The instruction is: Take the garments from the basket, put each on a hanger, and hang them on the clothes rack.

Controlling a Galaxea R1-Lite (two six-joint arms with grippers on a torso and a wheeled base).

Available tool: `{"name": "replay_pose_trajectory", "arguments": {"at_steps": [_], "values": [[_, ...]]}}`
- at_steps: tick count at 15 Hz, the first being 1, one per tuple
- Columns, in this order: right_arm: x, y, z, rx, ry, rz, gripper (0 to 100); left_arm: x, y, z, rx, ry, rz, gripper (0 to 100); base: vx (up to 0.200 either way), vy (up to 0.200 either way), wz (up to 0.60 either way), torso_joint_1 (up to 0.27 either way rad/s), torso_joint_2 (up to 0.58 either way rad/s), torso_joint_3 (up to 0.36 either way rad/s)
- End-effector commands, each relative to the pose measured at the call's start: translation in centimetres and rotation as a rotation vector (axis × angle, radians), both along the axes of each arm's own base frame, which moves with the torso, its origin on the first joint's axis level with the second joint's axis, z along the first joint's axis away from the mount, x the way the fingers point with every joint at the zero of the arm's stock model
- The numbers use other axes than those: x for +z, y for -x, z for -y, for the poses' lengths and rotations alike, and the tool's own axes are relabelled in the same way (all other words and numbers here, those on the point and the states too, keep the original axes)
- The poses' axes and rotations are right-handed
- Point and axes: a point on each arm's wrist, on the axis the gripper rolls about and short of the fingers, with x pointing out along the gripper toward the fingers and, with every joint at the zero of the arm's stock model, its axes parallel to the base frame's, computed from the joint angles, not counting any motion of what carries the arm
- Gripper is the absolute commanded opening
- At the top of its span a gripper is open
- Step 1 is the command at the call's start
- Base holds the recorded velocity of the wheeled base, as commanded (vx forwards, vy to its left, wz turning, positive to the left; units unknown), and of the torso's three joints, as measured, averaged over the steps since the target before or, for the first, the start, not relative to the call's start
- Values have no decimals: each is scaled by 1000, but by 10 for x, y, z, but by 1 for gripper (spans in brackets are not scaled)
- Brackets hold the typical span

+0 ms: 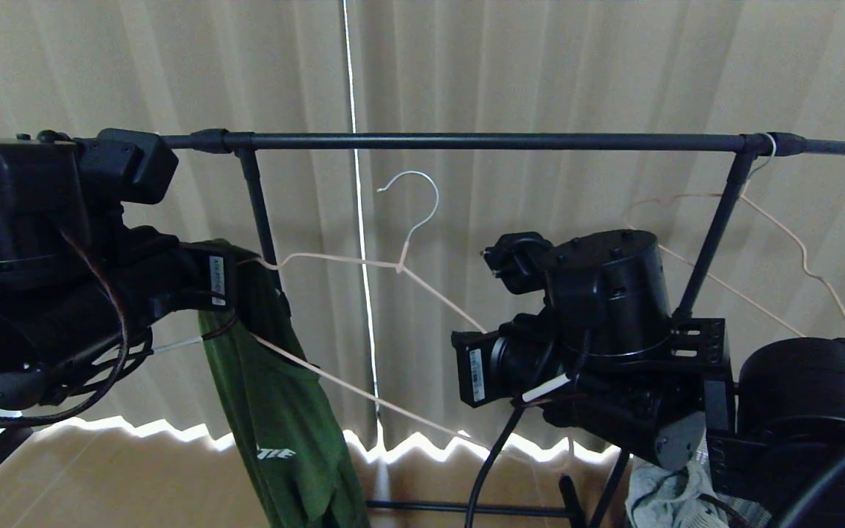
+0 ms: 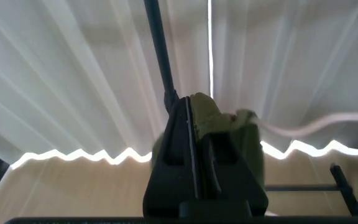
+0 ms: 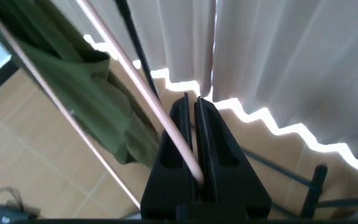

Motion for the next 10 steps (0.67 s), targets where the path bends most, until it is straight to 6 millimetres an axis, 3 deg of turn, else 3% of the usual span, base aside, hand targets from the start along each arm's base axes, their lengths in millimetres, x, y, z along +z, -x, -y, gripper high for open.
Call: {"name": "replay_pose_trajectory", "arguments": {"at_steps": [1, 6, 10], "values": [[3, -7, -7, -6, -13, 11, 0, 3, 10, 9, -51, -1, -6, 0, 0, 0, 0, 0, 0, 0], [8, -17, -19, -2, -38, 33, 0, 19, 29, 50, -233, 55, 29, 0, 0, 0, 0, 0, 0, 0], [8, -17, -22, 5, -42, 35, 0, 25, 27, 72, -282, 129, 32, 0, 0, 0, 0, 0, 0, 0]]}}
